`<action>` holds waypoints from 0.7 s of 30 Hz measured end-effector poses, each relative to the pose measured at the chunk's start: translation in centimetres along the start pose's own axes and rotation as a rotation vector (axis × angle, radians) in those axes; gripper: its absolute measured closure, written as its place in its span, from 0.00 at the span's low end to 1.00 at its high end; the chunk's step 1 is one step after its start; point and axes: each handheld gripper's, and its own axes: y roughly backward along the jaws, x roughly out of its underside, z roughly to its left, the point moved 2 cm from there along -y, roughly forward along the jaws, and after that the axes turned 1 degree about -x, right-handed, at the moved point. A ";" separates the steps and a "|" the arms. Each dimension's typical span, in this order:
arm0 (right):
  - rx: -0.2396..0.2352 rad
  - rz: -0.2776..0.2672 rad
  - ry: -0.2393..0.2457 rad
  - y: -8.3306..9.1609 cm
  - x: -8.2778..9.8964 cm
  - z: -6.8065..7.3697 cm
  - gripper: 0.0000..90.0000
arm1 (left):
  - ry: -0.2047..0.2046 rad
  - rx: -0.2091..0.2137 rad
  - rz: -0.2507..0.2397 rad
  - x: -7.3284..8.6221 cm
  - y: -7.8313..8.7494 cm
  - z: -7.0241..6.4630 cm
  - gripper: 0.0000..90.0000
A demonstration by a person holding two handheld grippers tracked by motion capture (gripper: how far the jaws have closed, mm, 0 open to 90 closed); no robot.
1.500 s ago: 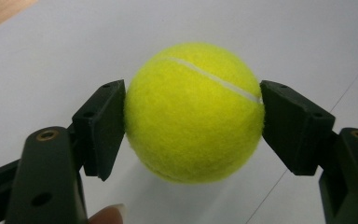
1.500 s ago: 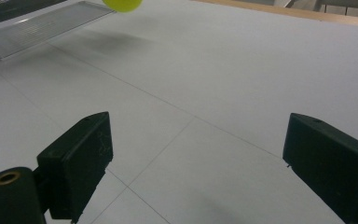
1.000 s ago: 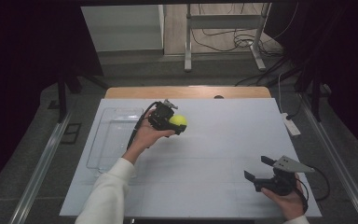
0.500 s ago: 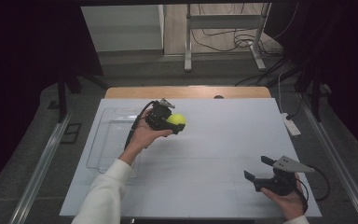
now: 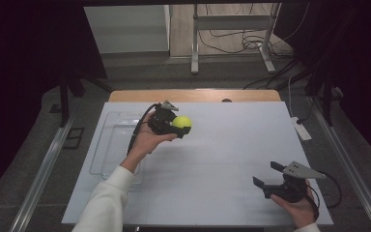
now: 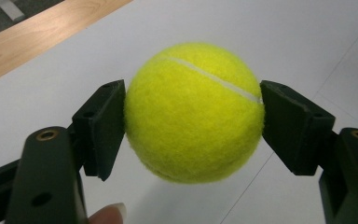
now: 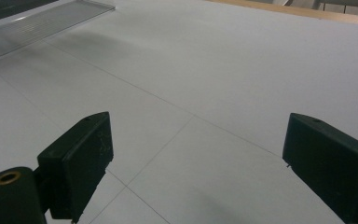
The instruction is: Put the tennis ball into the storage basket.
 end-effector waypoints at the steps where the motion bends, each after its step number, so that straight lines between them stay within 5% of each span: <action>1: 0.000 0.000 0.000 0.0 0.0 0.0 0.10 | 0.002 0.002 -0.004 0.0 0.1 0.0 0.30; 21: 0.003 -0.001 0.001 0.0 0.0 0.0 0.10 | 0.009 0.006 -0.068 0.1 1.6 -0.1 0.30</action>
